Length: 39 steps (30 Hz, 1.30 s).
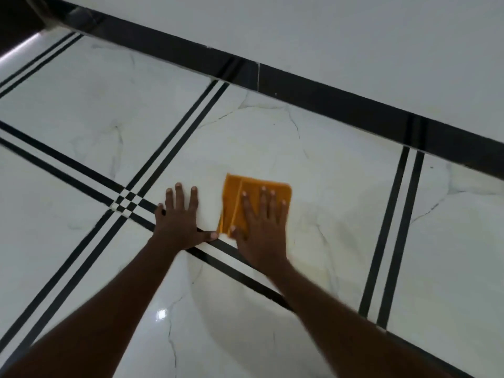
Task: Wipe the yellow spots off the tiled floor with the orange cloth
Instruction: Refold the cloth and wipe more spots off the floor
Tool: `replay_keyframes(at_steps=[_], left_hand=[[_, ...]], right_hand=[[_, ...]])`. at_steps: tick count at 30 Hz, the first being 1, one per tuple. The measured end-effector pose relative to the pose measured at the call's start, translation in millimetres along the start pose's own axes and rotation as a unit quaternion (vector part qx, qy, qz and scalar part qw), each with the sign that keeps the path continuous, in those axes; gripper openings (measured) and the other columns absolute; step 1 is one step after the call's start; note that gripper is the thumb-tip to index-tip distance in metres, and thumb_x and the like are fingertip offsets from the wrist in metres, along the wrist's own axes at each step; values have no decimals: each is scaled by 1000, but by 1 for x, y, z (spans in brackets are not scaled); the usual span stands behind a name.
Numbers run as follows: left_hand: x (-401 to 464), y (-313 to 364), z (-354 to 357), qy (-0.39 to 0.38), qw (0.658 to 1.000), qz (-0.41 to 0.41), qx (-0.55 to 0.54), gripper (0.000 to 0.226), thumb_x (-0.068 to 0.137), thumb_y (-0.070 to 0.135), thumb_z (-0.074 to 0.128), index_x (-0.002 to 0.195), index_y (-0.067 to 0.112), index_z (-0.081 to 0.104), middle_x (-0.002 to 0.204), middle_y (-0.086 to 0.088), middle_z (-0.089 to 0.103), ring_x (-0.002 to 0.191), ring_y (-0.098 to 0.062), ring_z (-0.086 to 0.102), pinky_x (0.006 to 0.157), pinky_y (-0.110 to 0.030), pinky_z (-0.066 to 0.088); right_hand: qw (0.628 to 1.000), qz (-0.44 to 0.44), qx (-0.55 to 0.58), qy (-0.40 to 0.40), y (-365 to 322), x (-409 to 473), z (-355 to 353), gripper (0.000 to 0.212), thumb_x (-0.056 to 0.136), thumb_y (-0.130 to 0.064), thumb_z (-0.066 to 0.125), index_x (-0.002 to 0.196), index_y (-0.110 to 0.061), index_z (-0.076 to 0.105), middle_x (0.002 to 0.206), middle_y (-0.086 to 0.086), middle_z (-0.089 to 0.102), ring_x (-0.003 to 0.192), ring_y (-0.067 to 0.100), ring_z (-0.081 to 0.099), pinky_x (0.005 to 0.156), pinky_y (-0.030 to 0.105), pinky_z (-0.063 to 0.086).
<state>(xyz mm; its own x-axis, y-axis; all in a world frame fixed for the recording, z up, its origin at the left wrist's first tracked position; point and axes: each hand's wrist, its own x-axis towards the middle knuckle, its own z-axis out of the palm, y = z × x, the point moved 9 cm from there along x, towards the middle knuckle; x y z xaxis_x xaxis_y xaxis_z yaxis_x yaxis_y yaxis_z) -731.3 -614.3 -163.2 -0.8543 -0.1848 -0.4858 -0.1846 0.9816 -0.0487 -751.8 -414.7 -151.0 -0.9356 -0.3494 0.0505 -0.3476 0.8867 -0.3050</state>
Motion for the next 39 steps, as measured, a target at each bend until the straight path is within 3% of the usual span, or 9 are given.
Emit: replay_keyframes(at_steps=[4, 10, 14, 19, 23, 27, 30, 35, 39], left_hand=[[5, -2, 4, -26, 1000, -6, -1, 133, 68, 89, 50, 151, 23, -30, 157, -19, -35, 149, -41, -23, 120, -60, 7], [-1, 5, -3, -27, 1000, -10, -4, 131, 69, 87, 52, 154, 21, -25, 159, -19, -32, 149, -42, -19, 121, -59, 8], [-3, 2, -4, -28, 999, -10, -12, 131, 70, 86, 53, 154, 20, -24, 159, -19, -31, 149, -41, -19, 121, -59, 7], [-5, 1, 0, -35, 999, -2, -11, 131, 70, 87, 53, 154, 24, -25, 160, -16, -31, 150, -39, -20, 121, -58, 5], [-3, 0, -2, -38, 999, -7, -11, 130, 69, 88, 51, 153, 25, -26, 160, -16, -31, 150, -38, -20, 121, -57, 5], [-5, 2, 0, -47, 999, -7, -21, 131, 68, 90, 49, 153, 26, -27, 159, -16, -33, 150, -37, -22, 121, -57, 3], [-5, -6, -4, -67, 998, 11, -17, 131, 69, 86, 55, 153, 28, -26, 160, -15, -32, 150, -35, -20, 121, -58, 5], [-11, -18, -3, -46, 998, 49, -17, 122, 74, 78, 60, 155, 33, -21, 163, -9, -26, 152, -31, -15, 121, -58, 10], [-12, -17, 0, -25, 998, 40, -34, 117, 78, 75, 59, 155, 35, -19, 163, -7, -26, 153, -29, -16, 121, -55, 6]], right_hand=[[997, 22, -64, 48, 117, 72, -17, 78, 95, -65, 38, 159, -19, 39, 164, 25, 34, 150, 49, 31, 116, 69, 29], [943, 321, -31, 80, 129, -142, -57, 81, 99, -63, 35, 165, -20, 18, 169, 25, 17, 156, 48, 16, 122, 68, 14], [987, 158, 21, 28, -1, -175, -19, 81, 98, -60, 42, 164, -18, 22, 171, 23, 11, 158, 45, 7, 124, 68, 10], [994, -89, -50, -29, 43, -51, -11, 79, 96, -64, 43, 163, -27, 24, 171, 19, 18, 158, 42, 15, 121, 66, 21], [986, 146, -53, 52, 149, -60, -44, 74, 101, -61, 37, 163, -22, 26, 169, 22, 23, 156, 45, 21, 121, 66, 21], [940, 333, -26, 68, 83, -197, -41, 81, 100, -61, 40, 165, -22, 14, 170, 24, 13, 157, 45, 12, 124, 66, 12], [975, 219, 19, 18, -12, -216, -13, 81, 98, -63, 40, 164, -21, 20, 171, 22, 11, 158, 45, 8, 125, 67, 9], [997, -75, -22, -23, 9, -98, -4, 78, 98, -66, 39, 164, -27, 24, 172, 17, 14, 159, 40, 9, 125, 63, 12], [998, -7, -62, -7, 104, 3, -19, 80, 95, -71, 32, 160, -24, 36, 165, 24, 32, 152, 47, 29, 120, 67, 25]])
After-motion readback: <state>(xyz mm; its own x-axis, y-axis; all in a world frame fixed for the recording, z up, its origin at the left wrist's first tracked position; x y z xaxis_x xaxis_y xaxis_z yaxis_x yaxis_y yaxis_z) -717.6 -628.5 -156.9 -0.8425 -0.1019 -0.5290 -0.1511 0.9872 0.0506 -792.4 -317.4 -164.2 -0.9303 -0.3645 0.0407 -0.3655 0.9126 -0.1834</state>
